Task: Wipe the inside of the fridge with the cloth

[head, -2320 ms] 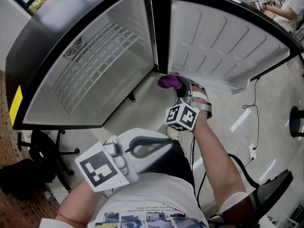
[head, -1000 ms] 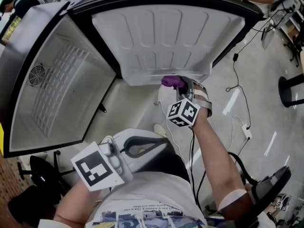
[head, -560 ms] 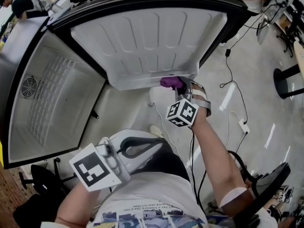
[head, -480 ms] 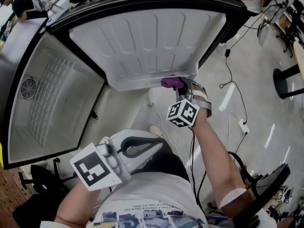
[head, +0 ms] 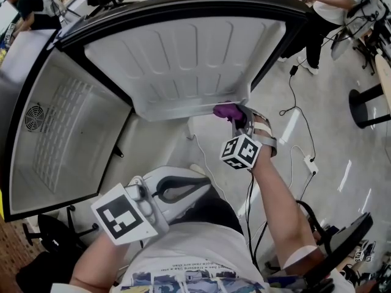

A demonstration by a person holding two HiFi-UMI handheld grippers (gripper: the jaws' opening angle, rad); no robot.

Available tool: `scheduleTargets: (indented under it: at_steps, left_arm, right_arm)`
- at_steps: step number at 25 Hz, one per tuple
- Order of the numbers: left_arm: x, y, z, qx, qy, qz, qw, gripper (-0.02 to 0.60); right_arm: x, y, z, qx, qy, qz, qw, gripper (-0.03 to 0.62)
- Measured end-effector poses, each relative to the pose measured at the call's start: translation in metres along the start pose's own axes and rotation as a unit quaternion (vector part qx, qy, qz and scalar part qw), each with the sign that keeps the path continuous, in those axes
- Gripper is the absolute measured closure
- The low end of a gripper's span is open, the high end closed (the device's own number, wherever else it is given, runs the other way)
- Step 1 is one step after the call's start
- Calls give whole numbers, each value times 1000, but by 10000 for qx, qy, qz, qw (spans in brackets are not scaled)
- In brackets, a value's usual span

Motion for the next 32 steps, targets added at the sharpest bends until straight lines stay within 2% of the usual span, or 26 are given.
scheduleTargets:
  at_steps: [8, 16, 18, 20, 23, 25, 28, 32]
  left_arm:
    - [2, 6, 1, 35, -11, 90, 10000, 575]
    - [2, 33, -2, 277, 49, 253, 9993, 575]
    - [4, 42, -2, 369, 133, 335, 9987, 575]
    - [6, 52, -1, 421, 121, 453, 9980, 575]
    - [-3, 71, 0, 527, -59, 570, 9970, 575]
    - [-13, 86, -1, 671, -217, 634, 9955, 575]
    - [-26, 103, 3, 908, -214, 751, 9928, 575]
    - [-49, 113, 23, 1033, -227, 812, 9911, 575]
  right_arm:
    - [-13, 13, -1, 20, 114, -94, 9999, 539]
    - [-32, 28, -10, 197, 75, -346, 9992, 539]
    - [-38, 34, -10, 337, -272, -400, 9983, 539]
    - [-42, 42, -4, 506, -929, -404, 9936, 539]
    - [-42, 64, -1, 709, -1954, -283, 9777, 539]
    - [-39, 83, -2, 753, -2426, -170, 9670, 539]
    - [-28, 117, -7, 799, -2963, 67, 9517, 539]
    - [-5, 172, -16, 909, -3331, 550, 9369, 539]
Point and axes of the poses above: the fingertips, and each gripper's own axes: y backward along the fingers, z to its right, x out of its top, the point moved 3 cm from there along y, backward along the fingers, and after that the axes turned 12 degrees about y, right-handed, at the moved point
